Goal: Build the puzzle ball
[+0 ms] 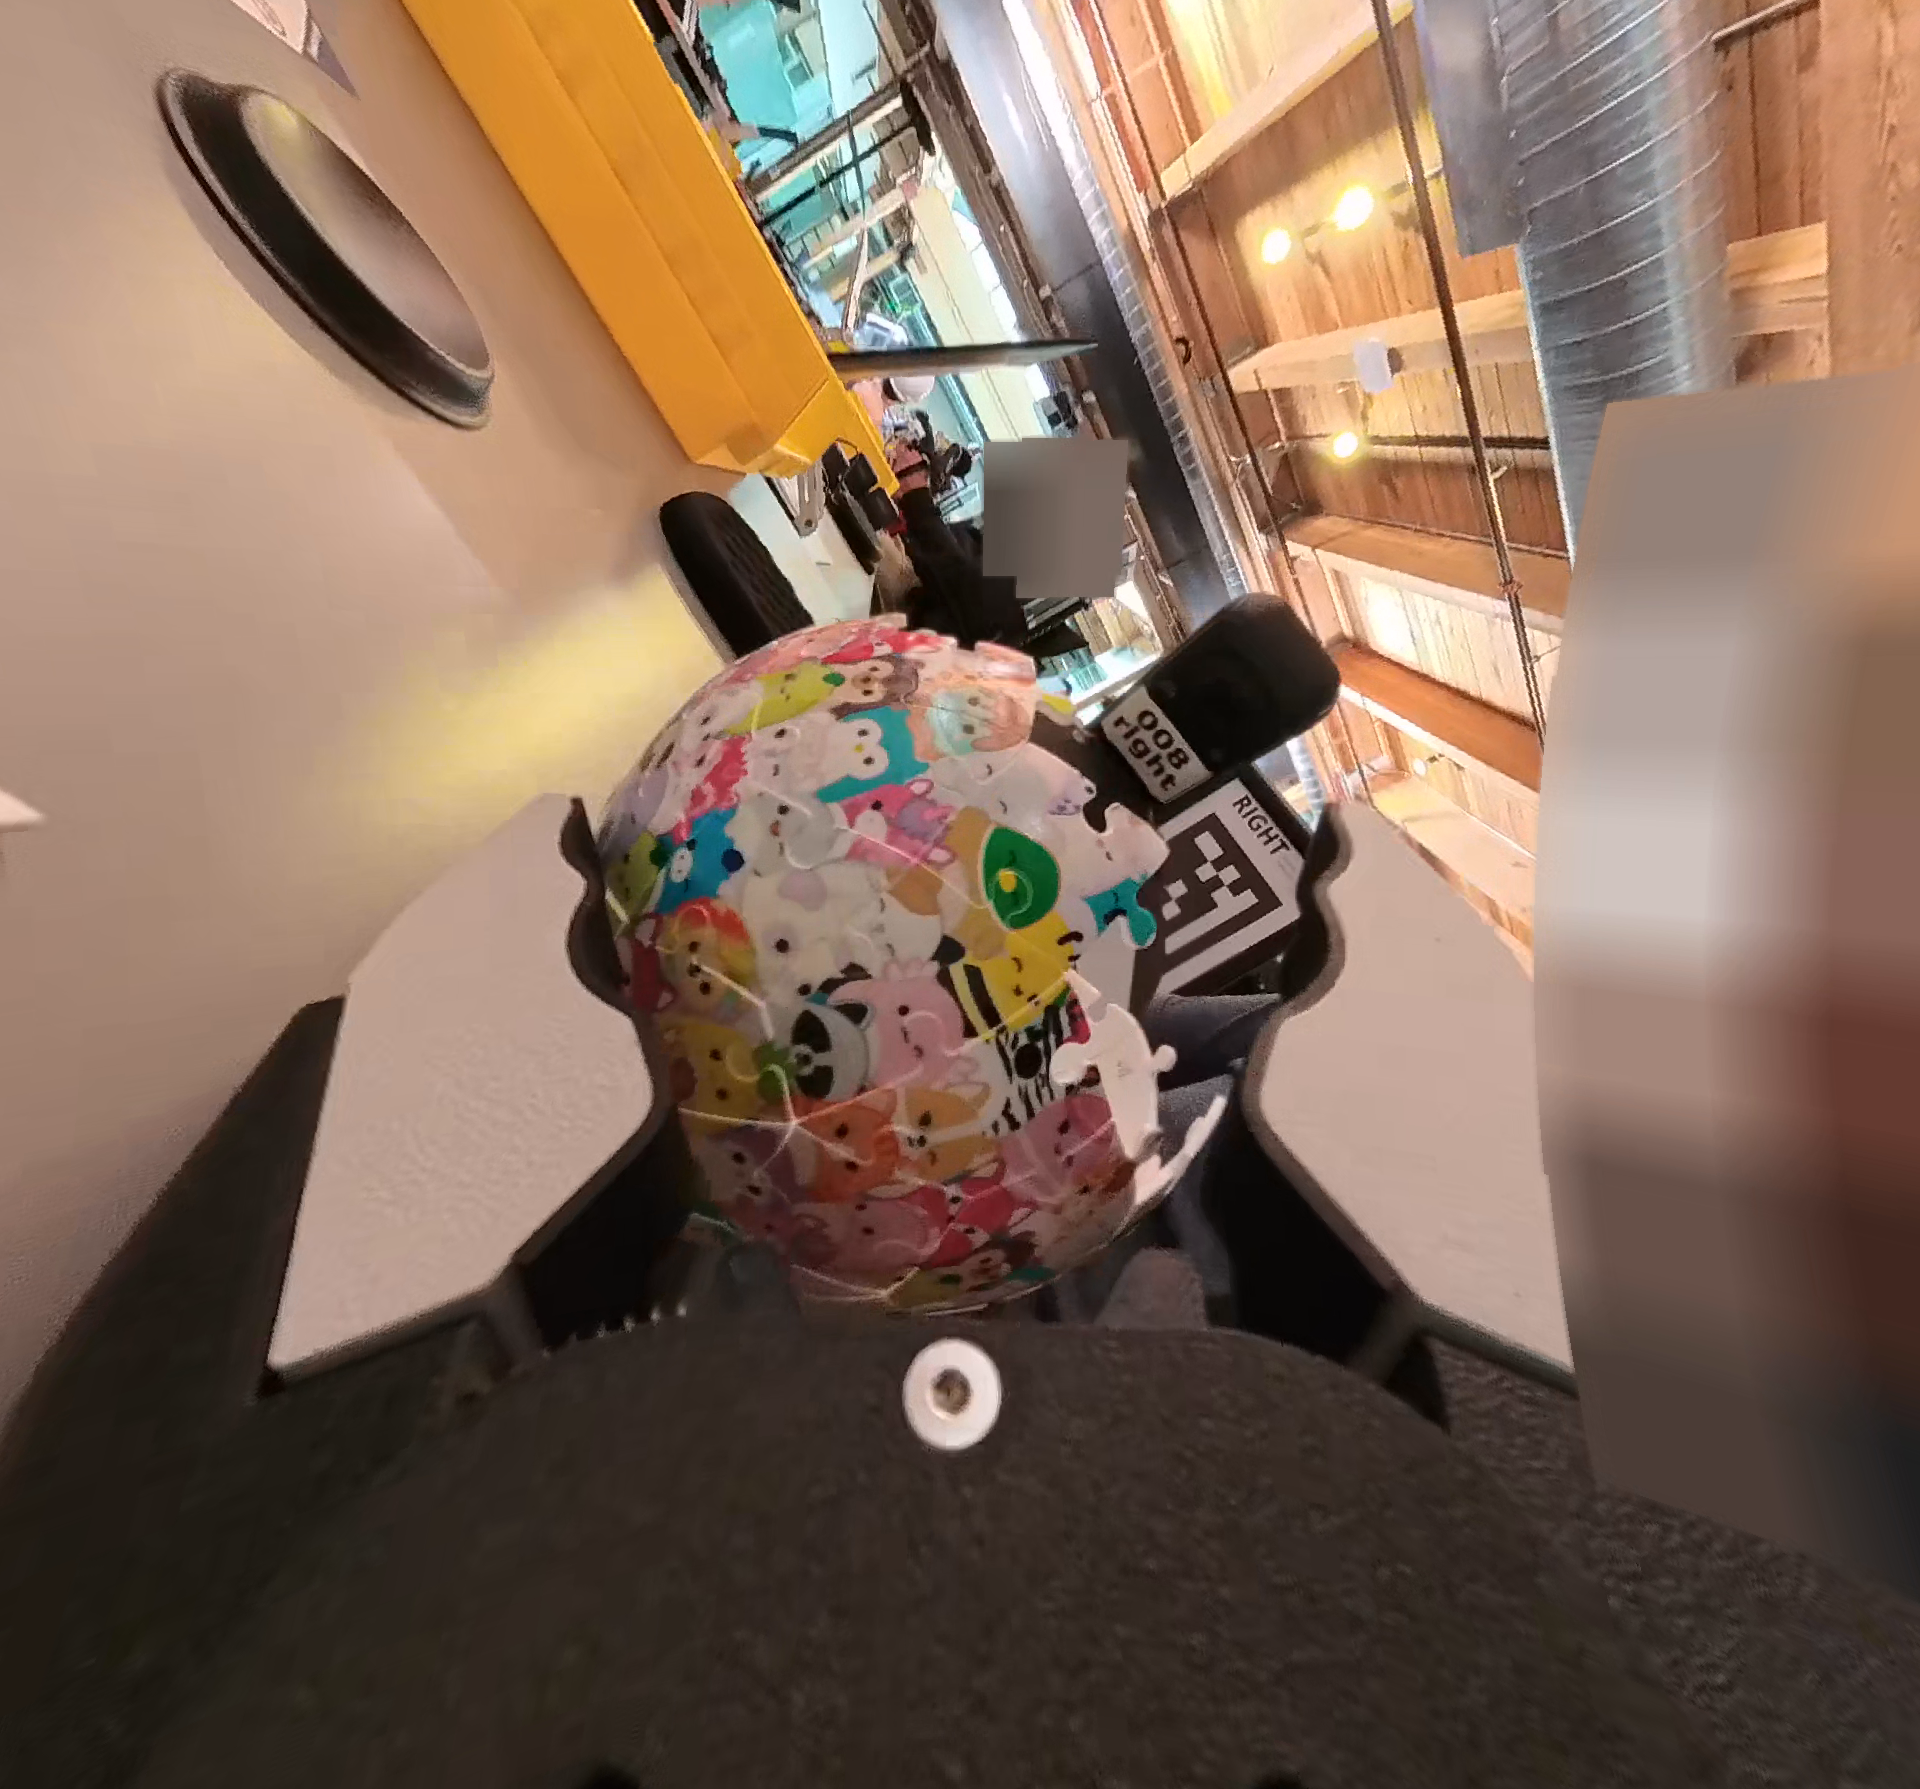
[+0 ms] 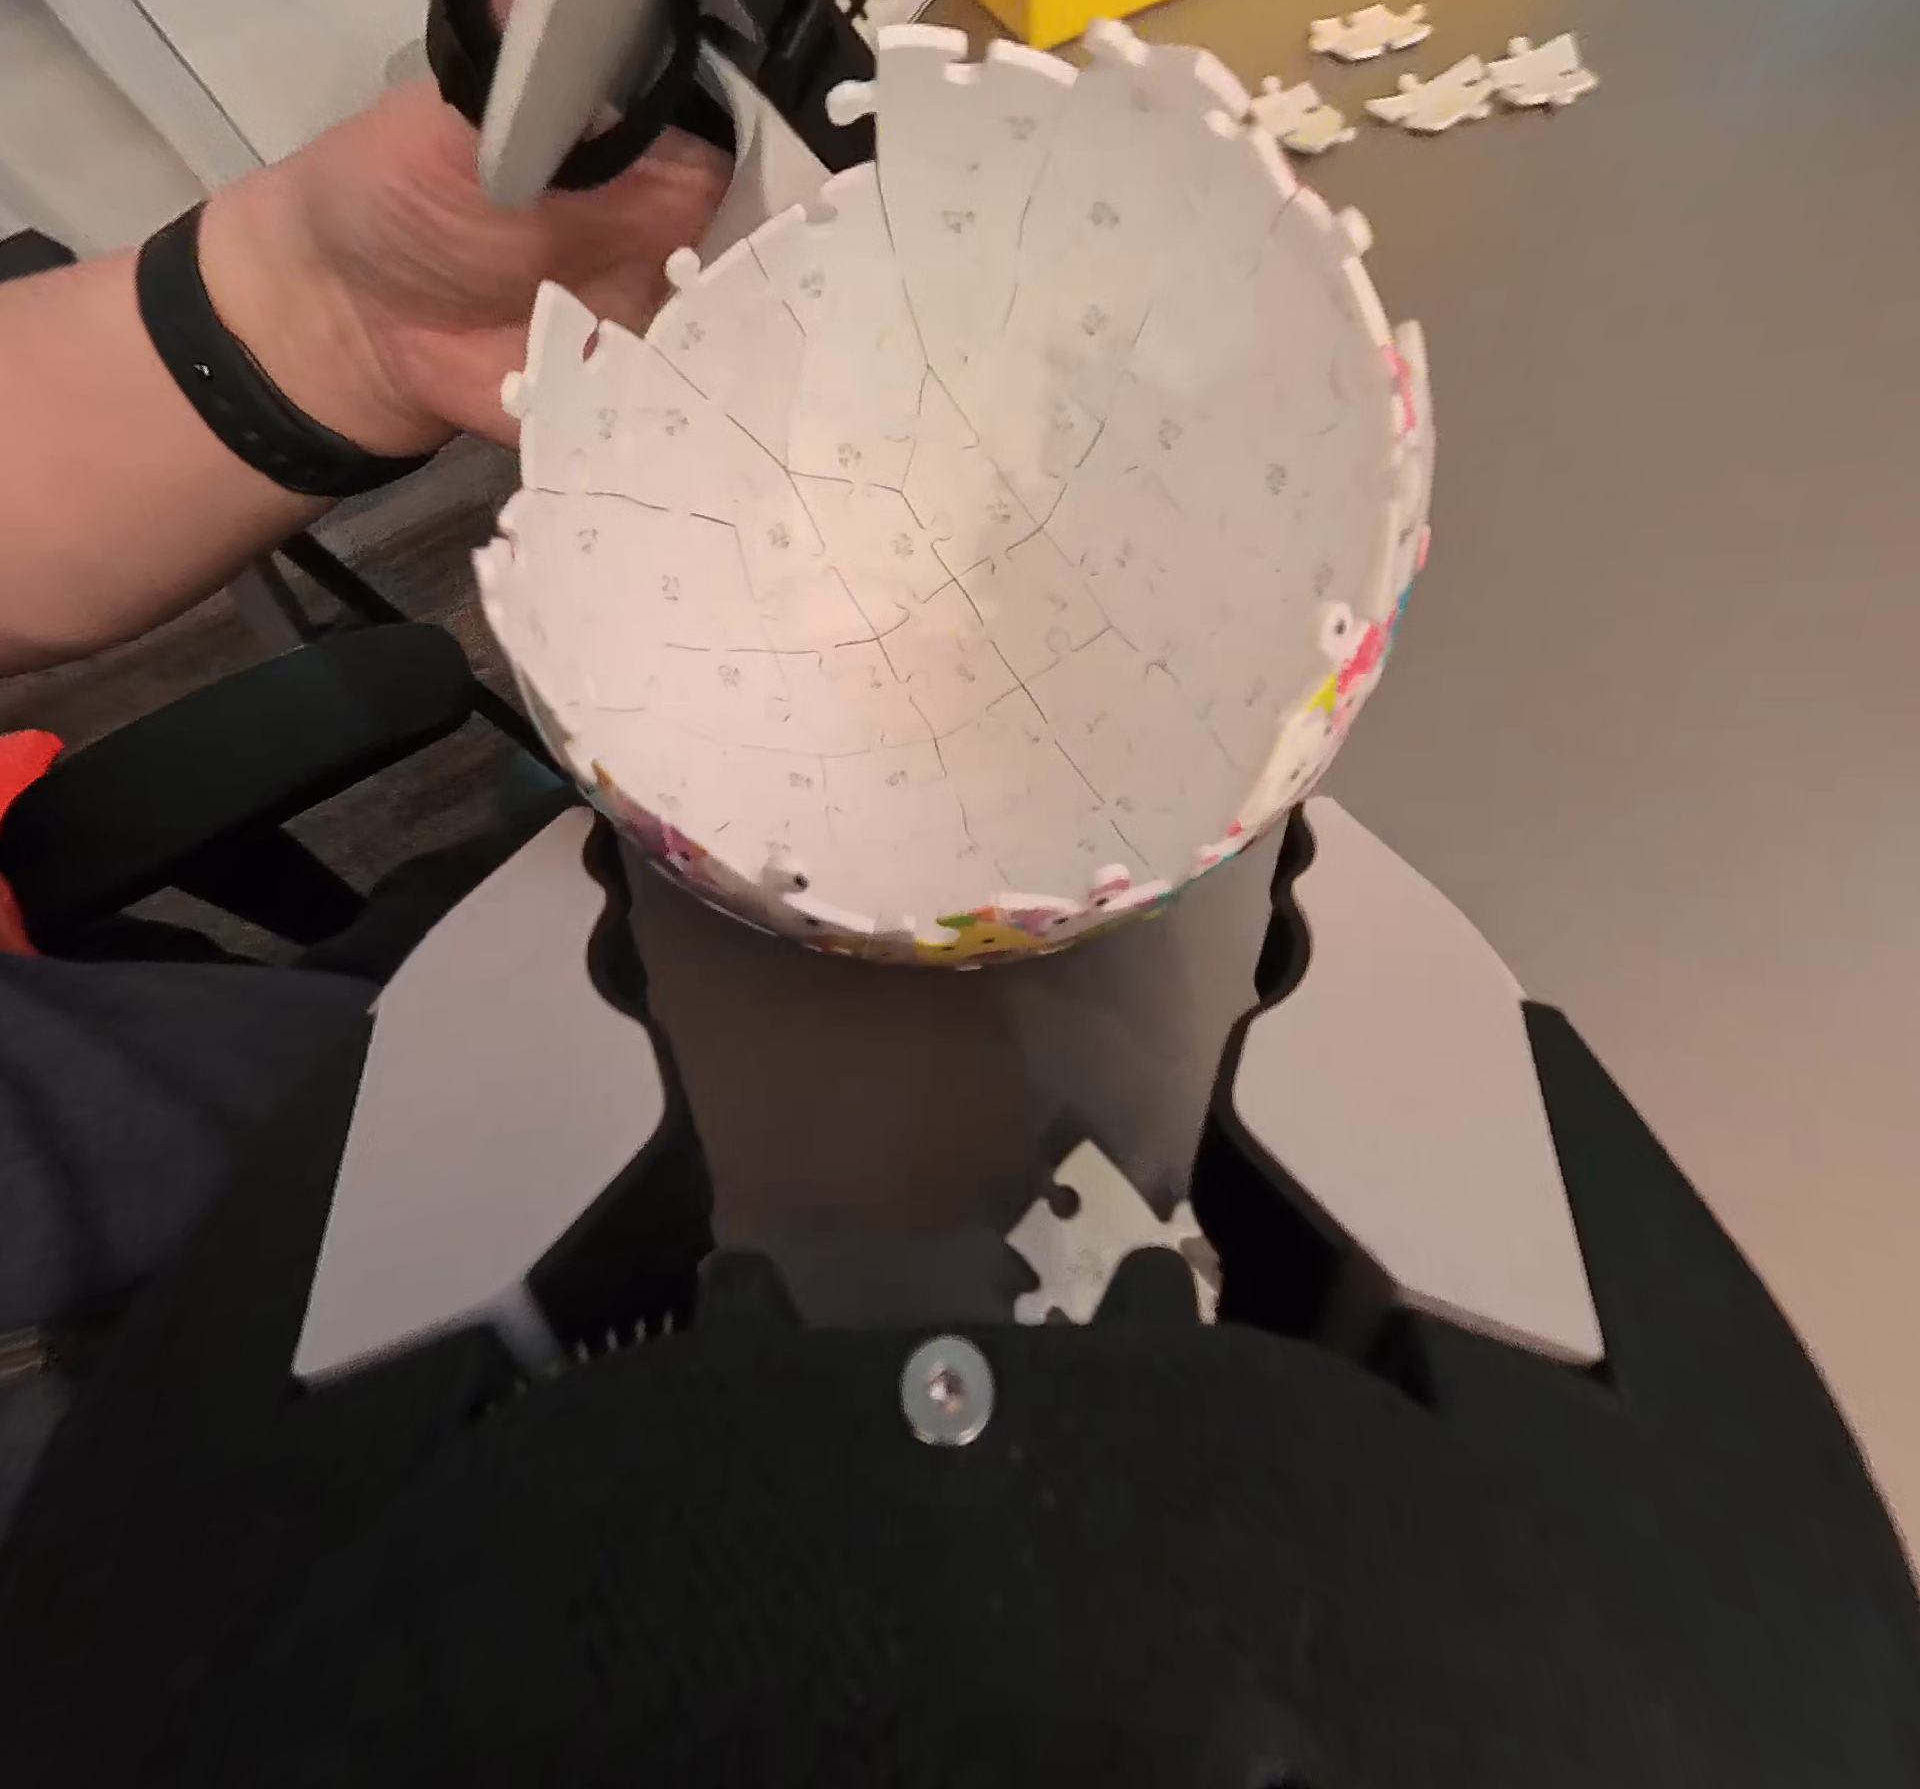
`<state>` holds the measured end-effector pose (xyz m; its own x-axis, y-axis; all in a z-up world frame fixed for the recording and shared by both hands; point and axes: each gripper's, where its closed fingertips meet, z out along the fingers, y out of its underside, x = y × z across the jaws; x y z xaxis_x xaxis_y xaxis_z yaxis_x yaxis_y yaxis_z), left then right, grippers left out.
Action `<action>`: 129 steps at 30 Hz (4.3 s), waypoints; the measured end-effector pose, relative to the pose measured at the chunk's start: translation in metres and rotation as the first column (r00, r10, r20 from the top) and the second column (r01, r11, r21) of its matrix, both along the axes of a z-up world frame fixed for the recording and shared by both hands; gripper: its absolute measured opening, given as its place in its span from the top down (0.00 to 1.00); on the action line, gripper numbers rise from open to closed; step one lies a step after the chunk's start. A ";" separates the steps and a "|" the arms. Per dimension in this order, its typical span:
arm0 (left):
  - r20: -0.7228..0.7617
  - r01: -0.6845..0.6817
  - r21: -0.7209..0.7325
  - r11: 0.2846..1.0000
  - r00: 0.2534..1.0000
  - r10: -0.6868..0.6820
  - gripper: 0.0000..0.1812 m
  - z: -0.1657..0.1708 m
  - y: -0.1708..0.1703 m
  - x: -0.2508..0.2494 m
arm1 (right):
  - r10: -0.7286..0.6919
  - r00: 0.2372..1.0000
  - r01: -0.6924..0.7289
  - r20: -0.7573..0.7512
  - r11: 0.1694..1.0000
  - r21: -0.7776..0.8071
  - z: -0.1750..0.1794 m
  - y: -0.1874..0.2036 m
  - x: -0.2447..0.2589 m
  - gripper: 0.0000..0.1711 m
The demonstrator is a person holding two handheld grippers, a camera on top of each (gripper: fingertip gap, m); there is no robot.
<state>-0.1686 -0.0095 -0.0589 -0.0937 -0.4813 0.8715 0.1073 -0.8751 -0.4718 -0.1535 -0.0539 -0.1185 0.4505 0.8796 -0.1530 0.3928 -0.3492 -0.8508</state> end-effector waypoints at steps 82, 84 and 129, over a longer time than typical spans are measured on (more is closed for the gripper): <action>-0.509 0.008 0.638 0.770 0.755 0.414 0.30 -0.041 -0.059 -0.014 | 0.164 0.986 -0.160 -0.006 0.970 0.184 0.016 0.001 0.051 0.34; -0.508 0.022 0.666 0.746 0.745 0.432 0.29 -0.041 -0.055 -0.012 | 0.194 0.980 -0.198 0.038 0.952 0.233 0.011 0.009 0.054 0.31; -0.549 0.088 0.683 0.725 0.716 0.430 0.25 -0.047 0.044 0.031 | 0.380 0.902 -0.426 0.205 0.862 0.274 0.001 0.103 0.041 0.34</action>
<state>-0.1381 0.0343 -0.1058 0.4941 -0.8576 0.1428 -0.3267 -0.3353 -0.8837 -0.1130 0.0487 -0.1171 0.0427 0.9809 0.1899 0.5651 0.1330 -0.8143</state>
